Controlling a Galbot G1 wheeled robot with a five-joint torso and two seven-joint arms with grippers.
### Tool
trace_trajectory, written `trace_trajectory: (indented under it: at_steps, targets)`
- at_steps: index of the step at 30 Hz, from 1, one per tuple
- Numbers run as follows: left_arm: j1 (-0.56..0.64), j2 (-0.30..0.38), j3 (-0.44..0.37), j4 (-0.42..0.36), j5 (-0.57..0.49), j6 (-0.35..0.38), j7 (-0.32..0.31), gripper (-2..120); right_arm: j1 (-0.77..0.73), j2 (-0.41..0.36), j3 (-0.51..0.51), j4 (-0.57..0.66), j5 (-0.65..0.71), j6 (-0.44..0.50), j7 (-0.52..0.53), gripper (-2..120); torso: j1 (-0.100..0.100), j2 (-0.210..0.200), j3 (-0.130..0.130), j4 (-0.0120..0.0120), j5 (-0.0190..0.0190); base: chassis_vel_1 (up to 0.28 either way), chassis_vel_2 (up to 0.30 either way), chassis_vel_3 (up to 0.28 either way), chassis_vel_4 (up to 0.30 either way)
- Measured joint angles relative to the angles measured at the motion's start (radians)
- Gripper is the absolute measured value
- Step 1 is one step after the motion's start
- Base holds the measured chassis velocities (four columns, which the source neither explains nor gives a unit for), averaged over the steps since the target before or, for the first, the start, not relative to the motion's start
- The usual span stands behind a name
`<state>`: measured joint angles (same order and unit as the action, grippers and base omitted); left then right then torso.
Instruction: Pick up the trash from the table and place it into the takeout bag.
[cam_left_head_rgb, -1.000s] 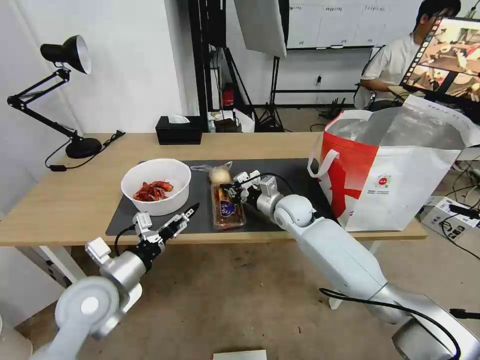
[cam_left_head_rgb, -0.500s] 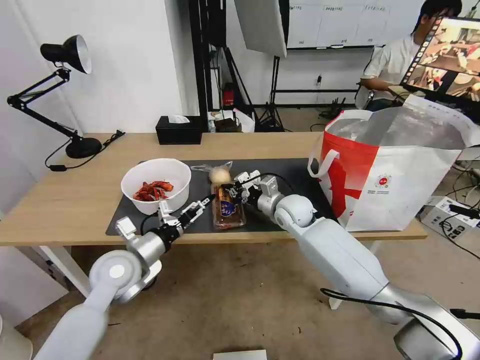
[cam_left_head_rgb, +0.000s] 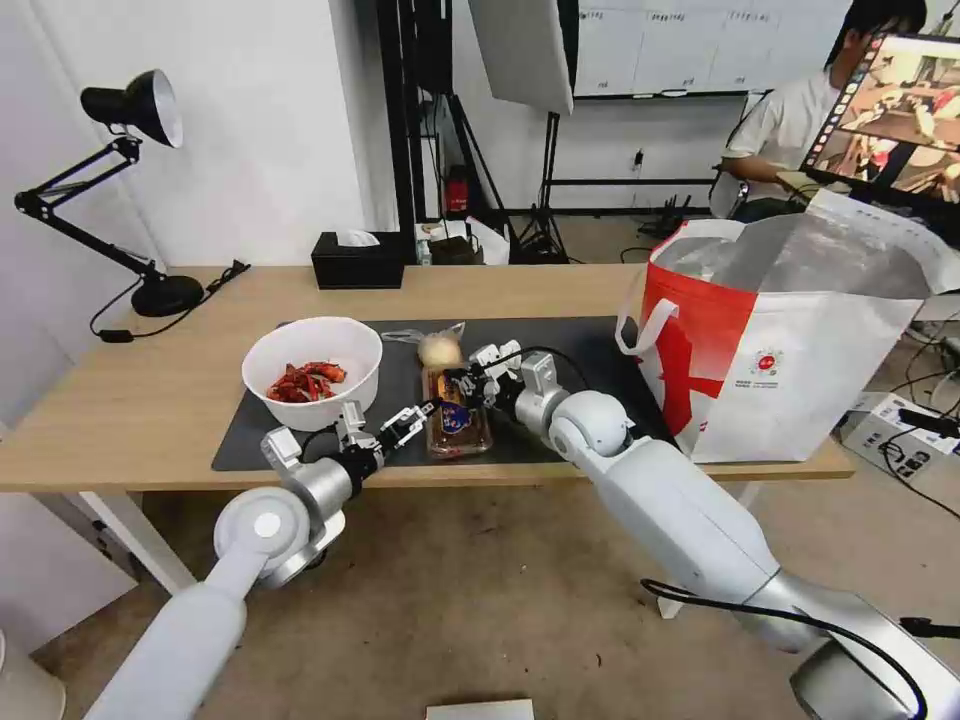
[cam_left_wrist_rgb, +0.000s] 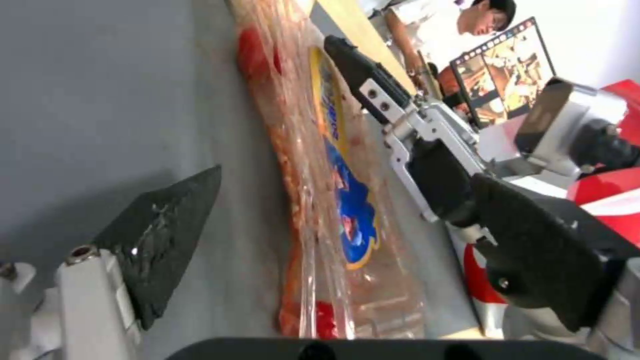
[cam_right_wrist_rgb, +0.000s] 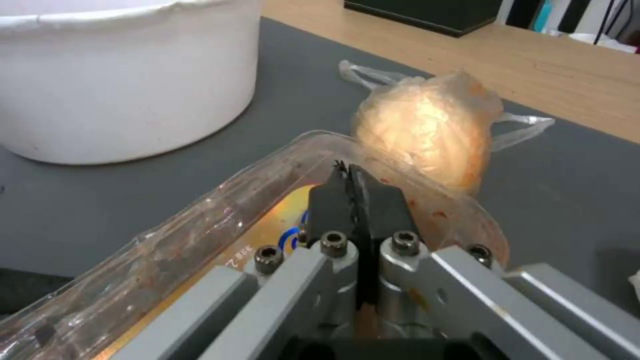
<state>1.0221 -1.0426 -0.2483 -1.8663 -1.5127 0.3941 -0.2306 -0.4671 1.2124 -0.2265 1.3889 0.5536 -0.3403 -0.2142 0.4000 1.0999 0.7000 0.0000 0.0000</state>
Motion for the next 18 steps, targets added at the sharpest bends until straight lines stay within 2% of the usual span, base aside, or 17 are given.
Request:
trace_trajectory:
  at_steps: [18]
  targets:
    - [-0.041,-0.007,0.052,0.037,0.015,0.008,0.004,100,-0.001,-0.001,0.004,0.006,0.006,-0.004,0.015,0,0.000,0.000,0.000,0.0000,0.0002,0.000,0.000,0.000,0.000]
